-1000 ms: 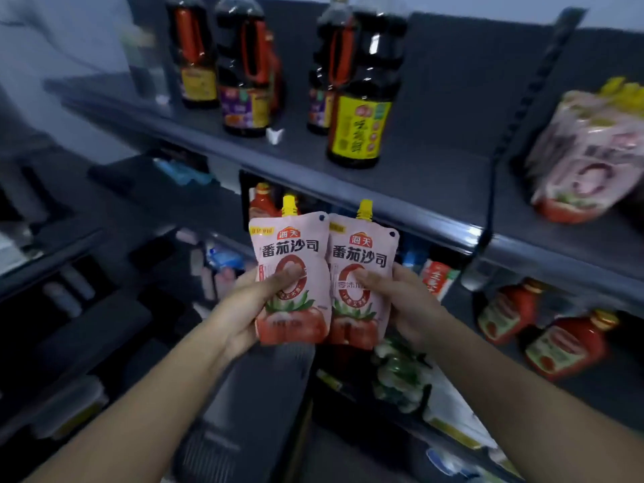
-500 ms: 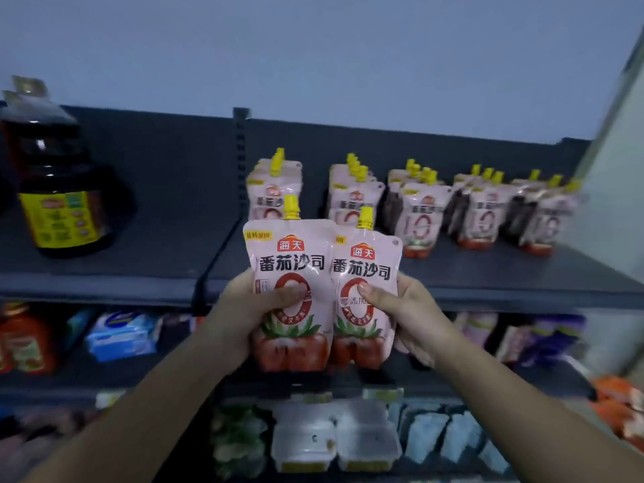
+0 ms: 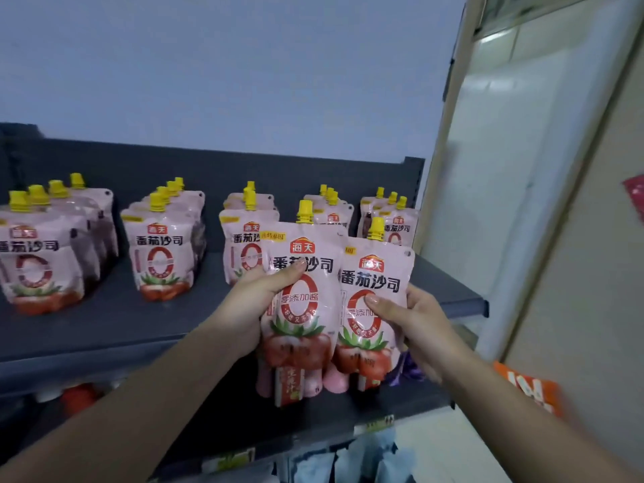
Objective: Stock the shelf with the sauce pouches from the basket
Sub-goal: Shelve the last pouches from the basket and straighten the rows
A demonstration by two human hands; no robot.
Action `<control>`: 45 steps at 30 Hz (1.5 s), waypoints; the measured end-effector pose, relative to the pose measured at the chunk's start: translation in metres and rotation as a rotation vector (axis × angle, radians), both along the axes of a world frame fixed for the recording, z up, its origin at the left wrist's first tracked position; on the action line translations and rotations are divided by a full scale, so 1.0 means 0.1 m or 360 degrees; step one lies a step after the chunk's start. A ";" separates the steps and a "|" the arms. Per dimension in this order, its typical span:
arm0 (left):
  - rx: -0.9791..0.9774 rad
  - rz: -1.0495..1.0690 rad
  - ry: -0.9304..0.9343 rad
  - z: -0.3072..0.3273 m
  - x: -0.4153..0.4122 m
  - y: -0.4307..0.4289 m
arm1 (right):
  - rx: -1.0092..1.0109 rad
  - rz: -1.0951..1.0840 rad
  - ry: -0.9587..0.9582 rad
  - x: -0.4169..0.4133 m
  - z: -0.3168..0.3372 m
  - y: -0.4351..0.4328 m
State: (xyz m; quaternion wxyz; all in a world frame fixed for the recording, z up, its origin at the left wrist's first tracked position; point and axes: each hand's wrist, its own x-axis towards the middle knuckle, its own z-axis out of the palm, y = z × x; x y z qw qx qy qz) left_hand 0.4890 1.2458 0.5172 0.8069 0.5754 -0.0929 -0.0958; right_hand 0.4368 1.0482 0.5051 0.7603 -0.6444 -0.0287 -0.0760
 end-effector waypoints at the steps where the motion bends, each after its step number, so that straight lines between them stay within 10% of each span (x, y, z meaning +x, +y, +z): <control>1: -0.0010 0.0009 0.0002 0.02 0.09 -0.09 | -0.0001 -0.0024 -0.0006 0.07 -0.01 -0.08; 27: 0.0415 -0.0097 -0.0153 -0.28 1.91 -0.95 | -0.0028 0.0042 0.0017 2.06 -0.22 -1.26; 38: 0.0856 0.0576 0.0015 -0.34 1.49 -0.87 | -0.0145 0.0130 -0.0052 2.19 -0.15 -1.59; 42: 0.1324 0.1182 -0.0763 -0.40 1.10 -1.17 | -0.0050 0.0162 -0.0073 2.22 -0.04 -1.76; 45: 0.1242 0.0793 -0.1188 -0.38 1.04 -1.53 | 0.0127 0.0232 -0.0037 2.23 0.05 -1.79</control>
